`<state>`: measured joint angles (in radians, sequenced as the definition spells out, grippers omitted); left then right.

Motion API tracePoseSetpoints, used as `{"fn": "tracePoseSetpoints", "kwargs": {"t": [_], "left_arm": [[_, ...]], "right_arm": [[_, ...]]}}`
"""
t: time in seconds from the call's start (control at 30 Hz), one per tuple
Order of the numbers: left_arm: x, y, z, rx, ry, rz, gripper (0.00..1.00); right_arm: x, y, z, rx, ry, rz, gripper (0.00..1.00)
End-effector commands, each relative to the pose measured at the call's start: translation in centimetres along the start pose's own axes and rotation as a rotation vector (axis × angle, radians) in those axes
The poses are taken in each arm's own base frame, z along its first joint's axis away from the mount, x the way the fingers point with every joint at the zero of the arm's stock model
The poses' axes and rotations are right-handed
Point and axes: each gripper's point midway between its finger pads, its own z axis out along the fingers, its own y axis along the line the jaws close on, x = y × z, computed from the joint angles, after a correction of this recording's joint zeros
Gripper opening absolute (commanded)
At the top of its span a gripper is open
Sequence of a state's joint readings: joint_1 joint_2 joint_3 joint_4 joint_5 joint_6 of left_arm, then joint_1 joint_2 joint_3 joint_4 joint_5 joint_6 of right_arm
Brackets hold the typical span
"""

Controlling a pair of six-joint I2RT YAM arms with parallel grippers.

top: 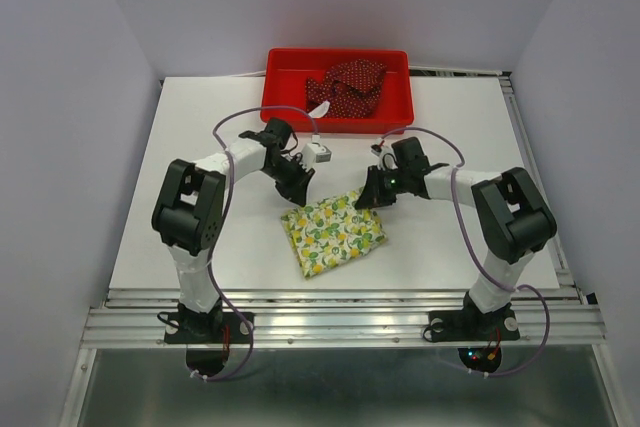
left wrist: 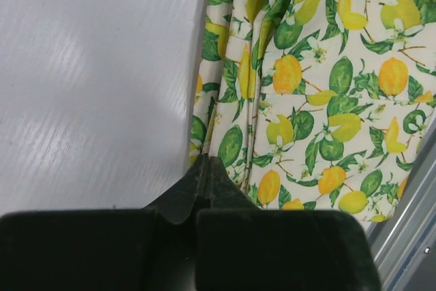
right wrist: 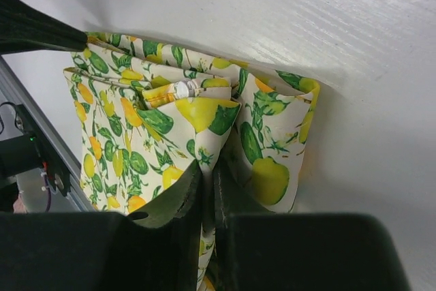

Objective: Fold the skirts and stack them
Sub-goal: Fold the skirt

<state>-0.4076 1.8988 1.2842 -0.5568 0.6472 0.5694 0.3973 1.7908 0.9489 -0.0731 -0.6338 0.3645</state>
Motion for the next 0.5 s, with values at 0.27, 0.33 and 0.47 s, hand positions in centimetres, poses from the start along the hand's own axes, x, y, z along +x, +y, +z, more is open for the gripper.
{"fn": "tracePoseSetpoints", "kwargs": {"t": [0.27, 0.33, 0.47], "left_arm": [[1.6, -0.2, -1.7, -0.024, 0.019, -0.014, 0.00], [1.9, 0.2, -1.4, -0.027, 0.030, -0.021, 0.00], [1.2, 0.3, -2.2, -0.008, -0.009, -0.028, 0.00]], "right_arm": [[-2.3, 0.5, -1.0, -0.070, -0.095, 0.018, 0.01], [-2.0, 0.1, -0.6, -0.067, -0.090, 0.024, 0.01], [-1.2, -0.8, 0.3, -0.067, -0.059, 0.022, 0.01]]}}
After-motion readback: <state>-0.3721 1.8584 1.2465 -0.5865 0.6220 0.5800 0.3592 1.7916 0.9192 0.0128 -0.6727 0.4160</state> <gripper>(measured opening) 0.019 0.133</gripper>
